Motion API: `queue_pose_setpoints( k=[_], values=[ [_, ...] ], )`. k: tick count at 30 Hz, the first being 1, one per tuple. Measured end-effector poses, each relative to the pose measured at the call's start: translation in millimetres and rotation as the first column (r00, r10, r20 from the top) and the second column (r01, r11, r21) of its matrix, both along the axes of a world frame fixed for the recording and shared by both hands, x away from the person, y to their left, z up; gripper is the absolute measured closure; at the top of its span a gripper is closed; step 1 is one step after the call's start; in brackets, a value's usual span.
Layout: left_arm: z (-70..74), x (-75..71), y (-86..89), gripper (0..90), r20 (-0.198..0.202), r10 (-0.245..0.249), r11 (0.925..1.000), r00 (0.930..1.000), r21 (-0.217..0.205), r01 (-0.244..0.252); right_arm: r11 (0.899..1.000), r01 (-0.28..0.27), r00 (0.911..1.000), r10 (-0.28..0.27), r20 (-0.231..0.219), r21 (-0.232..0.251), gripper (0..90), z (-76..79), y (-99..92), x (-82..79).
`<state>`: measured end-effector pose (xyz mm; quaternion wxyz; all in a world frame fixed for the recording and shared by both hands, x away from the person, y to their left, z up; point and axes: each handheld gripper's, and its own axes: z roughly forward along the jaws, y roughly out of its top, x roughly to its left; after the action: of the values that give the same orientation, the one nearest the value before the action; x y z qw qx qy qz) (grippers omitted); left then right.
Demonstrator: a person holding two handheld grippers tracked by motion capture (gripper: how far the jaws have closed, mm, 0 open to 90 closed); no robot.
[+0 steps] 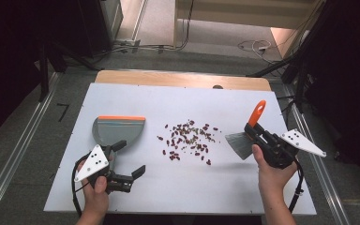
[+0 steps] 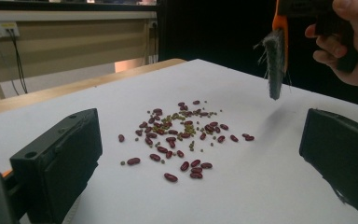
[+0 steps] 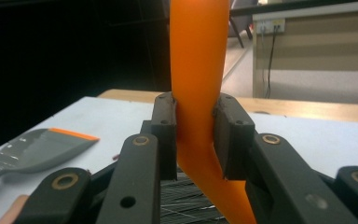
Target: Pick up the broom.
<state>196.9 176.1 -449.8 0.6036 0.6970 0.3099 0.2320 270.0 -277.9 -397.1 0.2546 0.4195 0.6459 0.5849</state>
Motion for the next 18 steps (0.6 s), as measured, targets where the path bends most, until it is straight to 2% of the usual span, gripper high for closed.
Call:
queue_pose_setpoints(
  k=[5,6,9,14,18],
  values=[
    [4.6,-3.8,-10.2,0.1,0.012,-0.023,0.9997,0.9997,-0.002,0.023,0.999,-0.038,0.9992,0.038,0.015,0.002,70.2,5.2,12.1,-6.5],
    [5.9,-4.7,-13.3,0.1,0.014,-0.032,0.9995,0.9994,-0.004,0.032,0.998,-0.064,0.9977,0.064,0.024,0.012,70.2,7.3,20.1,-10.8],
    [8.1,-5.5,-19.8,0.2,0.001,-0.053,0.9984,0.9986,-0.018,0.053,0.995,-0.100,0.9945,0.100,0.032,0.012,70.3,9.5,32.0,-16.1],
    [11.7,-7.2,-30.7,0.8,-0.011,-0.078,0.9963,0.9969,-0.036,0.077,0.988,-0.152,0.9878,0.151,0.038,0.008,70.3,11.6,49.1,-23.8],
    [14.5,-7.6,-42.3,6.5,-0.027,-0.082,0.9958,0.9963,-0.044,0.080,0.976,-0.216,0.9758,0.215,0.041,0.023,70.3,11.8,69.6,-32.7]
  ],
)
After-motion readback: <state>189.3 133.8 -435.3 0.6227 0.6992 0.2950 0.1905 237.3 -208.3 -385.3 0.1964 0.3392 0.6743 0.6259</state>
